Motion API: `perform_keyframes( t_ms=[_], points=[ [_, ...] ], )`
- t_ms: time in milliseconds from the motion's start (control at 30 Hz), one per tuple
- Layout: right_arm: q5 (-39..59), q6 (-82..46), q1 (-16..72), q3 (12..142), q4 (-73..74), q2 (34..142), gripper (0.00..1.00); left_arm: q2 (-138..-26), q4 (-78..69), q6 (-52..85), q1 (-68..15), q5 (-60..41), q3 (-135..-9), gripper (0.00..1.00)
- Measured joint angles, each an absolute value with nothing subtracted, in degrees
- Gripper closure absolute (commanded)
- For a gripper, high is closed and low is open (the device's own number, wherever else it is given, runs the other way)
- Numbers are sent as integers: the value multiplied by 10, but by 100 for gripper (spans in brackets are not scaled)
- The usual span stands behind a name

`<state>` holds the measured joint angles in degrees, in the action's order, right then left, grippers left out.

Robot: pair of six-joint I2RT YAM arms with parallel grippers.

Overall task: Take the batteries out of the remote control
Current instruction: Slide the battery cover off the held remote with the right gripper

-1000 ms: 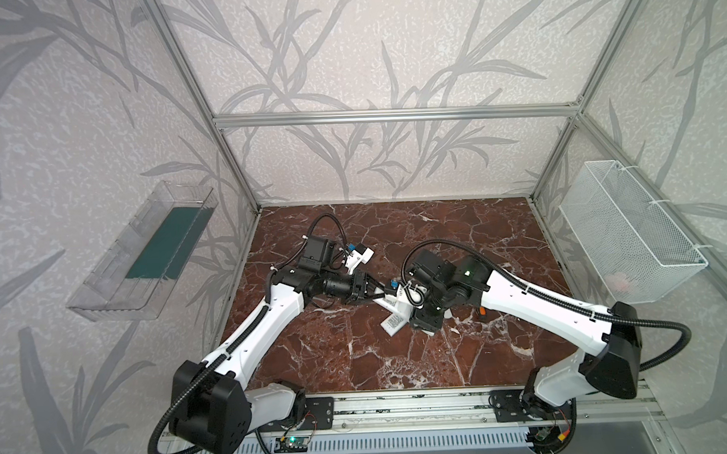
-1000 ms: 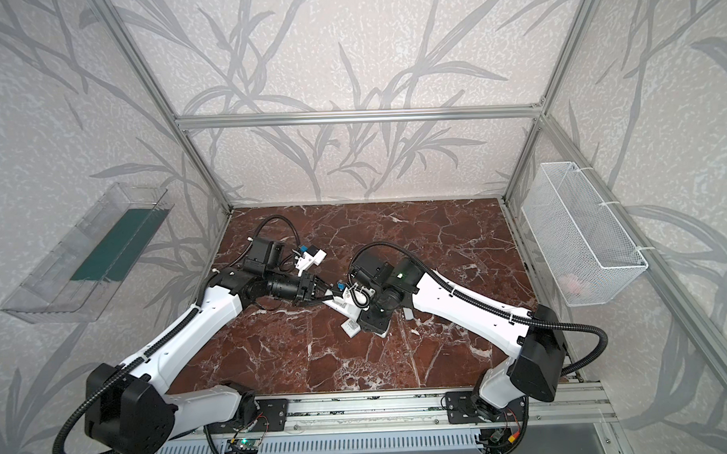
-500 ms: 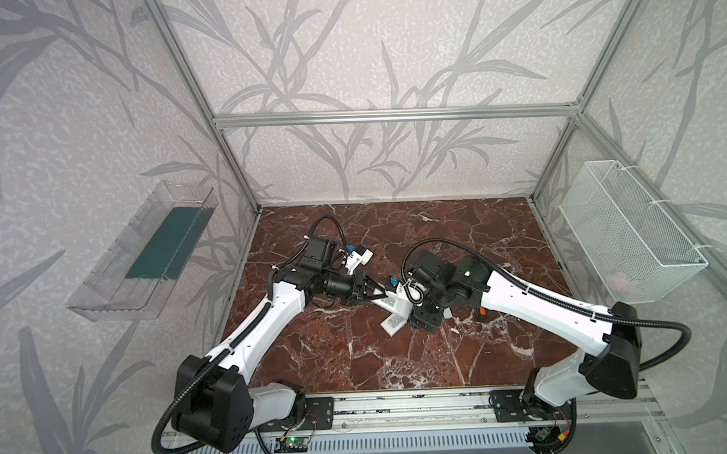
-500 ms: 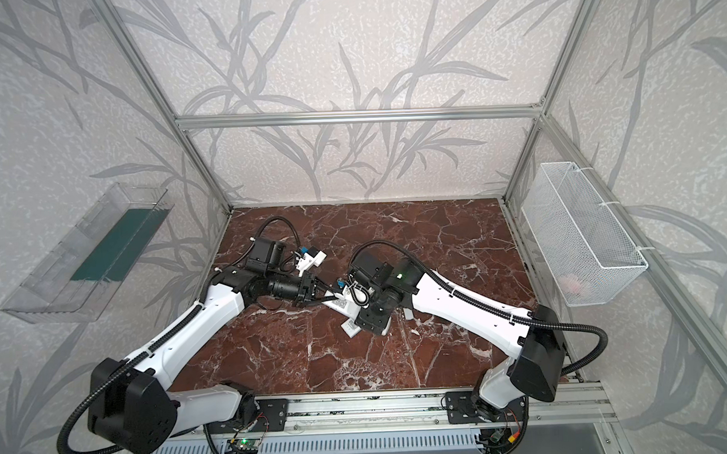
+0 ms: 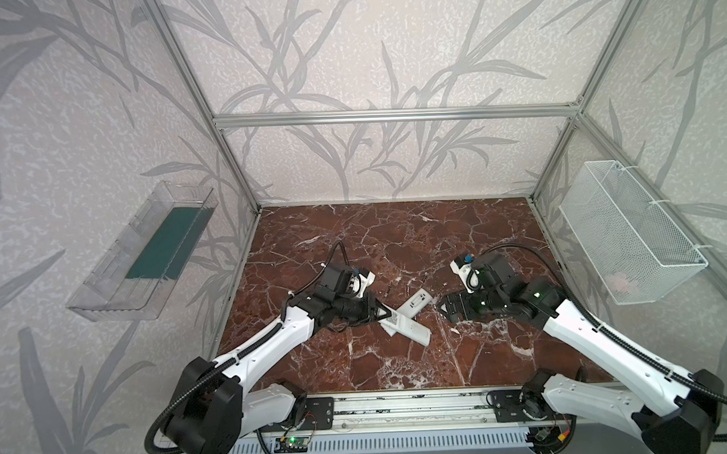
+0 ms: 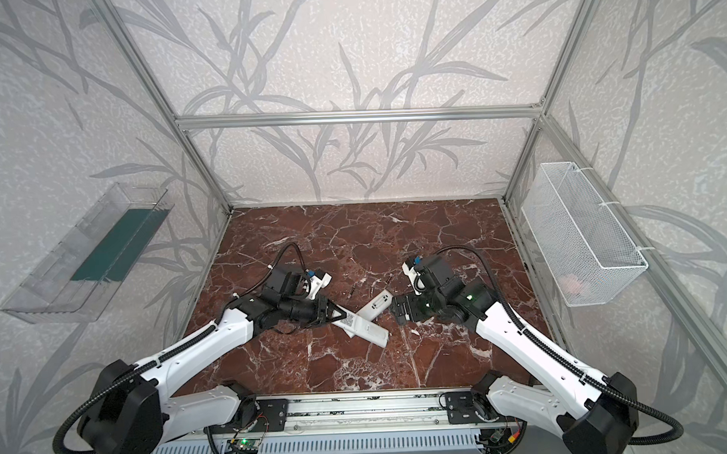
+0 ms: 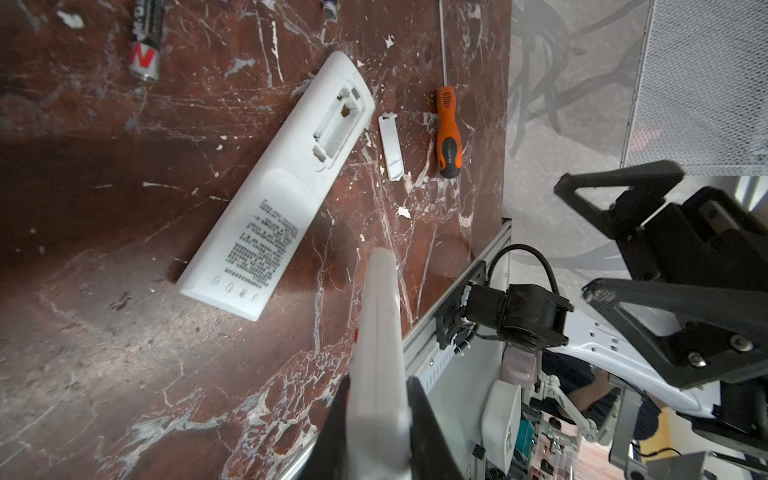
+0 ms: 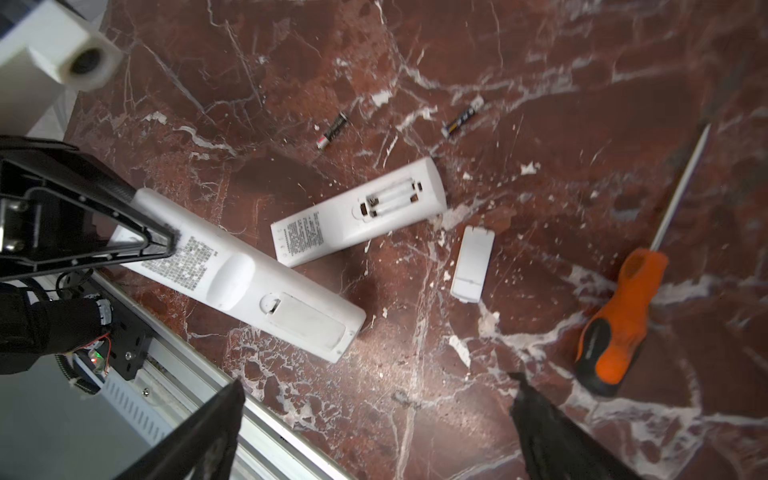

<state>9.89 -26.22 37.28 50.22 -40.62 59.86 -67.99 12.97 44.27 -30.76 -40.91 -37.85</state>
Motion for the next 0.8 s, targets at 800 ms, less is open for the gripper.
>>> perform_keyframes(
  t_ms=[800],
  points=[
    [251, -458, 373, 351, -163, 684, 4, -693, -103, 552, -408, -243, -288, 94]
  ],
)
